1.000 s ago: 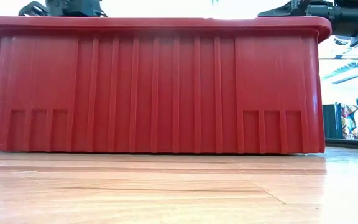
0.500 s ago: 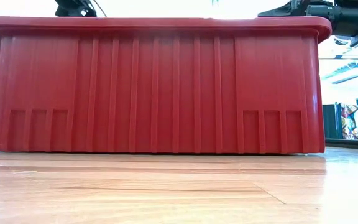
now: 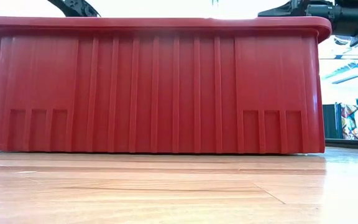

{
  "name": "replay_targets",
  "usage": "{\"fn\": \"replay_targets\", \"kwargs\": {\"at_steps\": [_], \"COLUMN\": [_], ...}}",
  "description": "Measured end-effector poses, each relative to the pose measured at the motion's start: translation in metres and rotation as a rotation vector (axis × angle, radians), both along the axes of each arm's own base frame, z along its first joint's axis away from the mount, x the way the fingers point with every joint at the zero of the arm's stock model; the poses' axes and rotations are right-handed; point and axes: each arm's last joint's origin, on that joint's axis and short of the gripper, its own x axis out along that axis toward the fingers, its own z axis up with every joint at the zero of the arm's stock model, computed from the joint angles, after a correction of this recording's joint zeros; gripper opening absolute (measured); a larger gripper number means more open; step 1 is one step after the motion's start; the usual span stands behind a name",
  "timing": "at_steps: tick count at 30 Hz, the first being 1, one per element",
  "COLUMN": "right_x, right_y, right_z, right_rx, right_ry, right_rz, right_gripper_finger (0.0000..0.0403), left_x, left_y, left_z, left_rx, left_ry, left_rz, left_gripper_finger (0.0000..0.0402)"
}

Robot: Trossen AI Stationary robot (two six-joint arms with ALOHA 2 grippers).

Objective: Pick and place slides into bin
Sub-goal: Put the slipper on top of the slipper inside the bin

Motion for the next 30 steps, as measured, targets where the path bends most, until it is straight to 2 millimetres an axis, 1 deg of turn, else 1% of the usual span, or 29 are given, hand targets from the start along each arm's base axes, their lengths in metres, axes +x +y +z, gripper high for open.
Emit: {"fn": "replay_targets", "kwargs": {"at_steps": [4, 8, 11, 14, 17, 22, 30], "right_x": [0.000, 0.000, 0.000, -0.001, -0.001, -0.001, -0.001], "right_y": [0.000, 0.000, 0.000, 0.000, 0.000, 0.000, 0.001], "right_z": [0.000, 0.000, 0.001, 0.003, 0.004, 0.004, 0.005], "right_rx": [-0.001, -0.001, 0.006, 0.001, -0.004, -0.006, -0.007], "right_ry": [-0.004, -0.004, -0.011, -0.028, -0.041, -0.046, -0.048], "right_rz": [0.000, 0.000, 0.002, 0.003, 0.003, 0.003, 0.006], "right_gripper_finger": [0.0000, 0.0000, 0.0000, 0.0000, 0.0000, 0.0000, 0.0000], "left_x": [0.002, 0.007, 0.010, 0.012, 0.014, 0.013, 0.005], "left_y": [0.005, 0.011, 0.015, 0.017, 0.020, 0.027, 0.036], "left_z": [-0.007, -0.020, -0.030, -0.034, -0.035, -0.035, -0.036], "left_rx": [-0.058, -0.138, -0.165, -0.165, -0.116, -0.029, -0.051], "left_ry": [-0.029, -0.016, 0.003, 0.006, 0.015, 0.052, 0.070], "left_rz": [0.002, -0.012, -0.021, -0.022, -0.006, 0.063, 0.184], "left_gripper_finger": [0.0000, 0.0000, 0.0000, 0.0000, 0.0006, 0.0040, 0.0124]}}
